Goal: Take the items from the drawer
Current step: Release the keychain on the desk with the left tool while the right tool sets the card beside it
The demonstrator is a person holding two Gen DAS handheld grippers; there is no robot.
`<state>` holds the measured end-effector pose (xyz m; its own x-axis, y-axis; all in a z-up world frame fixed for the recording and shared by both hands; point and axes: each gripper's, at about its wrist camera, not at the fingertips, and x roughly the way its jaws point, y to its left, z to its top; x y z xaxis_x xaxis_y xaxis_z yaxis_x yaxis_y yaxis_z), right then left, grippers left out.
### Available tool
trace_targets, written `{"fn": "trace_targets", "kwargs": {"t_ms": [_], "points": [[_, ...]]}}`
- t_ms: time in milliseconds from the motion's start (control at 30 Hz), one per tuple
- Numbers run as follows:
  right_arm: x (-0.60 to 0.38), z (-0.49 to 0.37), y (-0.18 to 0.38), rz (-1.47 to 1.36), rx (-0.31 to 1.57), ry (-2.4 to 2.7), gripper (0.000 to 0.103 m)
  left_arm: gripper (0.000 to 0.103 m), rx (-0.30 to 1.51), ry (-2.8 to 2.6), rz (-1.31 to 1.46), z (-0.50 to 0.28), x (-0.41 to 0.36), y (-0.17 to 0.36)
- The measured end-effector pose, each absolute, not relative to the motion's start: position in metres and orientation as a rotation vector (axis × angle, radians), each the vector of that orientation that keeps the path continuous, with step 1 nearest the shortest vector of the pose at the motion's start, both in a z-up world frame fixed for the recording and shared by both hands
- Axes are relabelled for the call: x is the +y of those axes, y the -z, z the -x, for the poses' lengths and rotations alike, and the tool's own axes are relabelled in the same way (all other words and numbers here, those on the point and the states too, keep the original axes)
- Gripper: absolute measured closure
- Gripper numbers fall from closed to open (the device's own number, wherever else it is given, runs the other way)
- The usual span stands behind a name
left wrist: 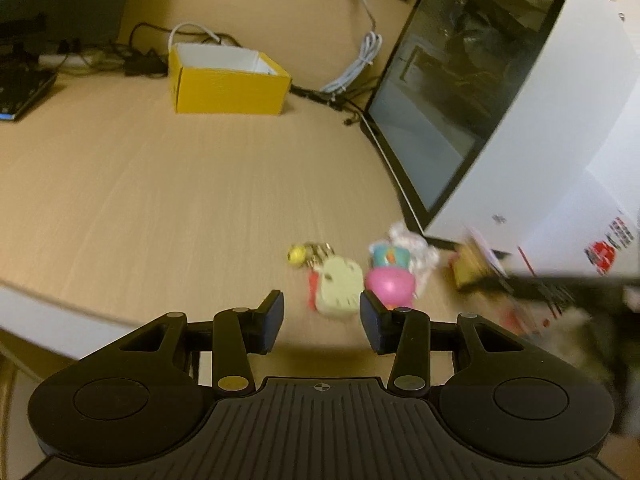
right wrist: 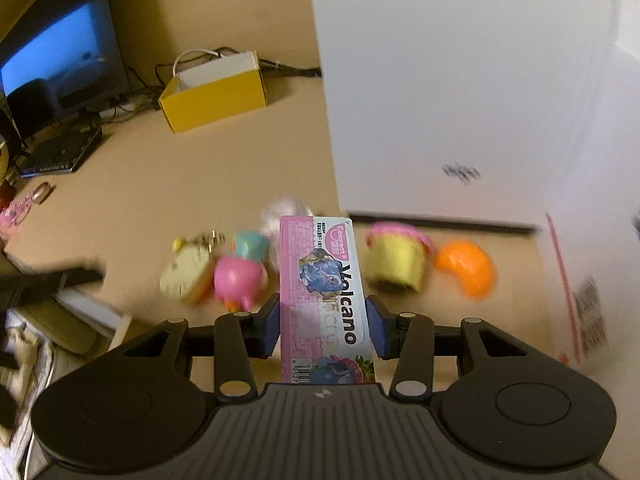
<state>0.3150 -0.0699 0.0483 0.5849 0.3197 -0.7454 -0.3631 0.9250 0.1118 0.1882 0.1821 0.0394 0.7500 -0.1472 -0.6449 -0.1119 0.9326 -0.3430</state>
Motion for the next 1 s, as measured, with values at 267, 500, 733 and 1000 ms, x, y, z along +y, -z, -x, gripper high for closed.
{"fn": "trace_targets", "kwargs": {"t_ms": [267, 500, 733, 1000], "points": [[-0.032, -0.360, 0.006, 0.142, 0.890, -0.365, 0.060, 0.057, 0.819, 0.045, 0.343, -0.168, 0.176, -0.024], [-0.042, -0.349, 0.000, 0.120, 0.872, -0.367, 0.057, 0.057, 0.881, 0.035, 0.363, -0.167, 0.177, -0.003], [-0.078, -0.295, -0.042, 0.070, 0.776, -0.357, 0.034, 0.057, 0.926, 0.115, 0.311, -0.176, 0.155, 0.011], [-0.127, -0.234, -0.056, 0.123, 0.741, -0.220, 0.021, 0.057, 1.005, 0.281, 0.156, -0.183, 0.109, 0.032]]}}
